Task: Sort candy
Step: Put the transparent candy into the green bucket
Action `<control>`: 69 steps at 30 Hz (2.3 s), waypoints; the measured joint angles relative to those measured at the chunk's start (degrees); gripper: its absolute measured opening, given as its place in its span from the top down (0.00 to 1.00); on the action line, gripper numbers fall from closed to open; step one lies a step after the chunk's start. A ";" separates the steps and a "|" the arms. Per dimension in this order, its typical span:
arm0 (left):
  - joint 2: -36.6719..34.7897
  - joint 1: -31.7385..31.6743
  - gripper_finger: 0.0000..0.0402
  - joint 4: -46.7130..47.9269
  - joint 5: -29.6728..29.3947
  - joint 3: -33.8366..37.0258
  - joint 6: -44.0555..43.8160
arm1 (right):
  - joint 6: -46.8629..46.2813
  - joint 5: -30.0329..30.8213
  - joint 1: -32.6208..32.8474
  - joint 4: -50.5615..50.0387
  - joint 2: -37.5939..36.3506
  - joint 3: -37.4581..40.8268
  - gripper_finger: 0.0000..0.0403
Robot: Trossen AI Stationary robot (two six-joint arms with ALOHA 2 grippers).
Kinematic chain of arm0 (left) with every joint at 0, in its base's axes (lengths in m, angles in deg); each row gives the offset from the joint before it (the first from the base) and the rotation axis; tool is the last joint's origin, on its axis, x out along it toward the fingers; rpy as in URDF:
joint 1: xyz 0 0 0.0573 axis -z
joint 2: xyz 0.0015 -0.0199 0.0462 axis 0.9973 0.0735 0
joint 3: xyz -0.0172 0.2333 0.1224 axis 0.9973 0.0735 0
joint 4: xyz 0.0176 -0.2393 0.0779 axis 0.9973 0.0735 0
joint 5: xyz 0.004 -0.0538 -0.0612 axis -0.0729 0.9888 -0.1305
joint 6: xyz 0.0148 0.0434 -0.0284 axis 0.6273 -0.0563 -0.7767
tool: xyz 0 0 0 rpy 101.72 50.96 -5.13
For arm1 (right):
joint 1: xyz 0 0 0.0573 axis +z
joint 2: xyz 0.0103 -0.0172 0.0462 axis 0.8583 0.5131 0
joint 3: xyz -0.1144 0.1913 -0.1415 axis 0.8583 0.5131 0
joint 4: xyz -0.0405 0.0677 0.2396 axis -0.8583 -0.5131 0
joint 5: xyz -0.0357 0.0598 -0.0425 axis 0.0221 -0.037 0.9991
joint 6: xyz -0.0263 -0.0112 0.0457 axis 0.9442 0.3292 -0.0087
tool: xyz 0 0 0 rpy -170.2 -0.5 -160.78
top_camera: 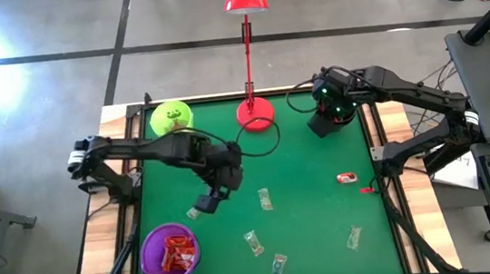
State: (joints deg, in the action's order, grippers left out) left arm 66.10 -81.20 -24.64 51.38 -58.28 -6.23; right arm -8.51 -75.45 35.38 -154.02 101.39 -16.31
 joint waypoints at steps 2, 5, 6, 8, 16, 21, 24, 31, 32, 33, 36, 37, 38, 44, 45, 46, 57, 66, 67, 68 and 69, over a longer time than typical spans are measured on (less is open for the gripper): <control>1.85 0.01 0.53 0.17 -0.13 -1.09 0.04 | 1.42 -0.15 0.02 -1.04 0.00 0.00 0.66; 4.95 0.80 0.52 2.00 -2.04 -3.30 0.50 | 2.29 -0.13 0.01 -3.40 -0.04 0.00 0.66; 6.12 1.38 0.52 2.76 -3.74 -4.16 0.38 | 2.59 -0.11 0.02 -4.40 -0.20 0.00 0.66; 8.60 2.72 0.52 4.53 -7.73 -6.40 -0.73 | 3.39 0.06 0.06 -6.34 -0.68 0.00 0.66; 17.44 9.26 0.53 7.90 -12.15 -15.17 -4.32 | 4.27 0.08 0.13 -10.82 -6.42 0.00 0.66; 22.10 12.81 0.53 7.40 -12.10 -18.56 -4.52 | 3.16 0.06 0.13 -11.94 -10.20 0.00 0.66; 25.08 13.79 0.53 7.26 -12.02 -19.55 -4.52 | 2.74 0.05 0.13 -12.07 -11.86 0.00 0.66; 30.47 15.68 0.53 7.20 -8.96 -21.26 -4.09 | 2.30 0.03 0.13 -12.18 -13.11 0.00 0.66; 31.15 15.89 0.53 6.86 -8.98 -21.73 -3.99 | 2.34 0.03 0.13 -12.20 -13.08 0.00 0.66; 31.83 16.07 0.53 6.53 -8.96 -22.35 -3.82 | 2.54 0.03 0.13 -12.20 -12.97 0.00 0.66; 33.95 16.56 0.53 4.59 -9.01 -24.56 -3.10 | 2.71 0.03 0.13 -12.31 -12.60 0.02 0.66; 34.72 16.72 0.53 4.04 -9.02 -25.36 -2.55 | 2.75 0.04 0.13 -12.31 -12.49 0.02 0.66; 35.56 16.84 0.53 3.89 -9.03 -26.19 -1.79 | 2.77 0.03 0.13 -12.32 -12.46 0.02 0.66; 39.51 17.42 0.53 7.26 -8.26 -29.30 -0.19 | 2.78 0.03 0.13 -12.42 -12.67 0.02 0.66; 39.71 17.53 0.53 7.40 -7.37 -29.22 -0.04 | 2.78 0.03 0.13 -12.48 -12.76 0.02 0.66; 39.77 17.67 0.53 7.39 -6.43 -28.94 0.01 | 2.78 0.01 0.13 -12.67 -12.91 0.03 0.66; 39.91 18.53 0.53 3.51 -4.35 -25.89 0.07 | 1.66 0.01 0.13 -12.84 -13.81 0.04 0.66; 39.96 18.49 0.53 2.21 -4.44 -21.73 0.04 | 1.08 -0.02 0.13 -12.79 -13.75 0.04 0.66; 39.96 18.49 0.53 1.44 -4.44 -21.27 0.04 | 0.77 -0.02 0.13 -12.79 -13.75 0.04 0.66; 39.93 18.49 0.53 0.55 -4.56 -20.81 0.01 | 0.58 -0.02 0.13 -12.79 -13.75 0.04 0.66; 39.93 18.47 0.53 -0.17 -5.05 -20.43 -0.09 | 0.51 -0.02 0.13 -12.77 -13.75 0.04 0.66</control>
State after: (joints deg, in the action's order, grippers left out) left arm 106.04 -62.74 -24.80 46.32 -78.70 -6.32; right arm -8.00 -75.46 35.51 -166.79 87.64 -16.27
